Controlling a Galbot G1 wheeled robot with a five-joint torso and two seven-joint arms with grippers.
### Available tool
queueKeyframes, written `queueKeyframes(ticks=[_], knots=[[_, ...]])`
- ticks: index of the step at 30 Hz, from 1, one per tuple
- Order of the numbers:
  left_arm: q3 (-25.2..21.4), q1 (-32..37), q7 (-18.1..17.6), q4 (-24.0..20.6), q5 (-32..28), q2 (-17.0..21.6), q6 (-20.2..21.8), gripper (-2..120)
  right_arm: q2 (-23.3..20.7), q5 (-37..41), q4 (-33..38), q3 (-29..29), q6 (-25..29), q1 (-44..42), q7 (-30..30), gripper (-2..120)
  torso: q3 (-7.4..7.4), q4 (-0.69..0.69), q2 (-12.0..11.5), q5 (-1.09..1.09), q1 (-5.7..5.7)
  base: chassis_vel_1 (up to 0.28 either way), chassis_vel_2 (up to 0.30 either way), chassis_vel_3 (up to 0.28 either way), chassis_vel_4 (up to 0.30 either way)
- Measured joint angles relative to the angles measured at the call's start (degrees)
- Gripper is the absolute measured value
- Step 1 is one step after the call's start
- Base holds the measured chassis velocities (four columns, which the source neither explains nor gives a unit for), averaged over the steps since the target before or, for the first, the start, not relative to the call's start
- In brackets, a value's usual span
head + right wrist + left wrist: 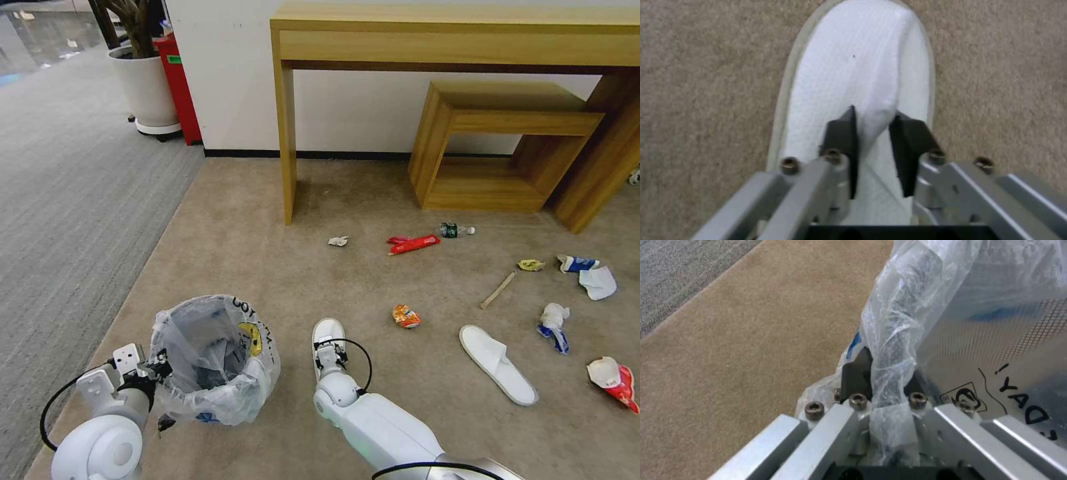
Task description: Pick up the trash bin and place the garbage on the floor into it.
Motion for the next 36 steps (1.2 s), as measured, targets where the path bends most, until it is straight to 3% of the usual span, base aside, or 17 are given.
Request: queueKeyframes(ticks=[4,13,24,30,36], knots=[[0.02,-0.1,0.0,0.26,0.0,0.0,-0.06,0,-0.53,0.11,0.35,-0.06,0.4,-0.15,-0.58,0,0.0,0.0,0.0,0.0,0.0,0.0,0.0,0.0,0.0],[0.14,-0.38,0.01,0.88,0.08,0.25,-0.22,0,-2.79,1.18,4.35,1.1,3.73,-1.08,-2.97,0,0.0,0.0,0.0,0.0,0.0,0.0,0.0,0.0,0.0],[0.79,-0.64,0.12,1.64,0.59,0.28,-0.36,0,-10.67,3.49,26.43,7.01,9.38,-6.22,-7.24,0,0.0,0.0,0.0,0.02,0.0,0.0,0.0,0.0,0.0],[1.26,-0.07,0.15,0.47,0.86,0.04,-0.23,0,-17.59,5.87,43.09,10.76,14.08,-6.8,-11.86,0,0.0,0.0,0.0,0.0,0.0,0.0,0.0,0.0,0.0],[1.38,0.25,0.16,-0.5,0.91,-0.09,0.07,0,-21.24,6.86,50.9,12.05,17.94,-5.37,-16.07,0,0.0,0.0,0.0,0.01,0.0,0.0,0.0,0.0,0.0]])
